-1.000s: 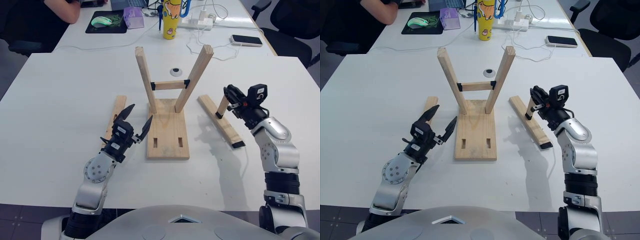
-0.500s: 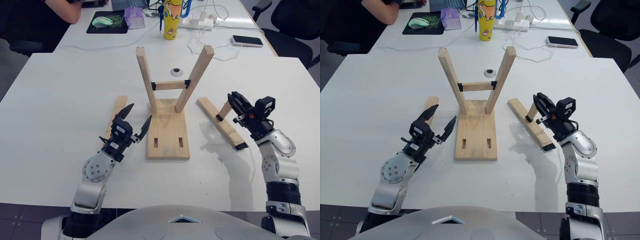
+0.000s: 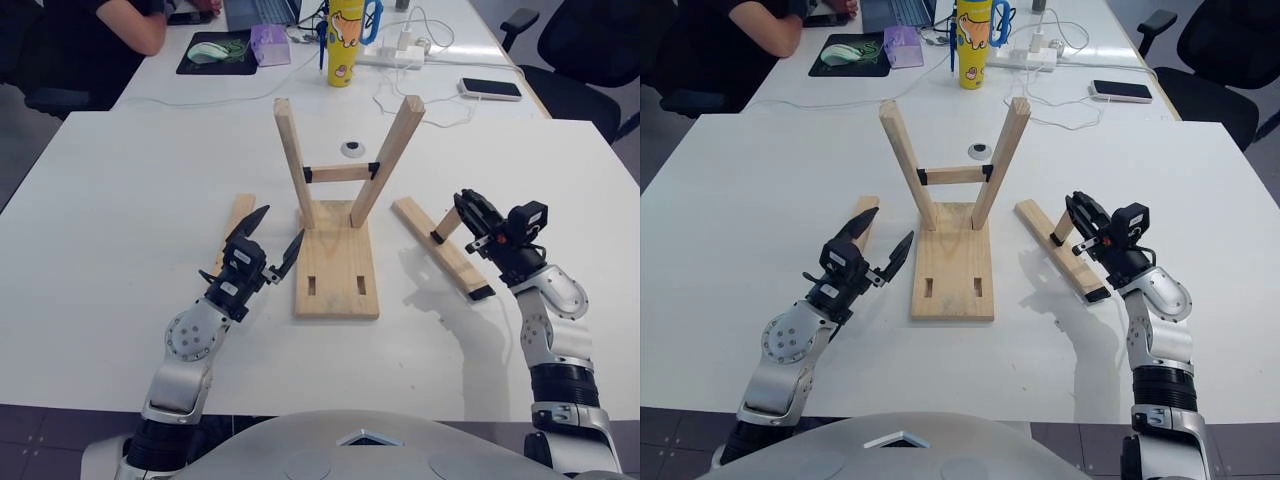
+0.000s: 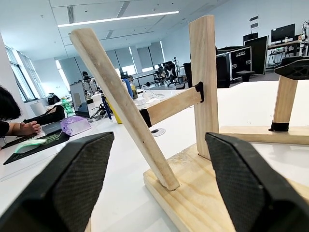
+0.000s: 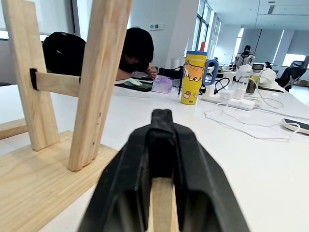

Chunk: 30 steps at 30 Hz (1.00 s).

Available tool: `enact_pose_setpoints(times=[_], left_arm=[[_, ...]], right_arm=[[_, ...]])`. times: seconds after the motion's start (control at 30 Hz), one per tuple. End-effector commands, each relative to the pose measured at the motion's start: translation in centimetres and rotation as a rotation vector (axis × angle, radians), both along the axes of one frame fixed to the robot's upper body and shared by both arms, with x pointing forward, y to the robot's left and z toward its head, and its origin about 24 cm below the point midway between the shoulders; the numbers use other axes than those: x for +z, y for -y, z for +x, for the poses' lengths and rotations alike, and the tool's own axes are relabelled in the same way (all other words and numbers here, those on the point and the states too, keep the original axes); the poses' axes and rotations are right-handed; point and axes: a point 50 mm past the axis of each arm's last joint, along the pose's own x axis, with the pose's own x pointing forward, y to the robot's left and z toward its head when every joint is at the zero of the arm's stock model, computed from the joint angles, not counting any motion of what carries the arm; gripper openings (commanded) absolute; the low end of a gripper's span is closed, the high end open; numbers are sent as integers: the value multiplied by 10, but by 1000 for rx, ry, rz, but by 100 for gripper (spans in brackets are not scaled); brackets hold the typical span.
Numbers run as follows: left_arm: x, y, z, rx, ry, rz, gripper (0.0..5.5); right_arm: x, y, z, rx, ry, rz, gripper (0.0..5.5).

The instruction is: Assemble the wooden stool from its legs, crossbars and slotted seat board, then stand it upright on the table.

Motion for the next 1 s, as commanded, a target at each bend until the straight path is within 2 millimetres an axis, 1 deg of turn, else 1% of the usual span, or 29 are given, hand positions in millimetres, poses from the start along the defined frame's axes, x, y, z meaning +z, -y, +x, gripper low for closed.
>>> enact_pose_setpoints(times=[0.03, 0.2, 0.4, 0.43, 0.67, 0.73, 0.87, 0.97, 1.0], left_arm=[[2, -2, 4, -13, 10, 10, 351], [1, -1, 5, -19, 12, 10, 351], [1, -1, 6, -20, 14, 7, 351], [1, -1, 6, -18, 14, 6, 351], [0, -1, 4, -10, 10, -4, 351], [-1, -2, 3, -1, 9, -6, 351], [-3, -2, 1, 10, 5, -8, 351], [-5, -2, -1, 40, 7, -12, 351], [-5, -2, -1, 48, 9, -13, 351]], right_arm=[[-62, 3, -32, -31, -348, -18, 42], [-55, 3, -23, -39, -314, -7, 42], [-34, -3, -11, -44, -227, 37, 42], [-30, -4, -8, -40, -213, 40, 78], [11, -7, 5, -20, -122, 55, 180], [27, -7, 9, -13, -89, 60, 180], [76, -13, 13, 25, 4, 71, 180], [119, -21, 31, 47, 103, 127, 180], [130, -24, 37, 53, 122, 153, 180]])
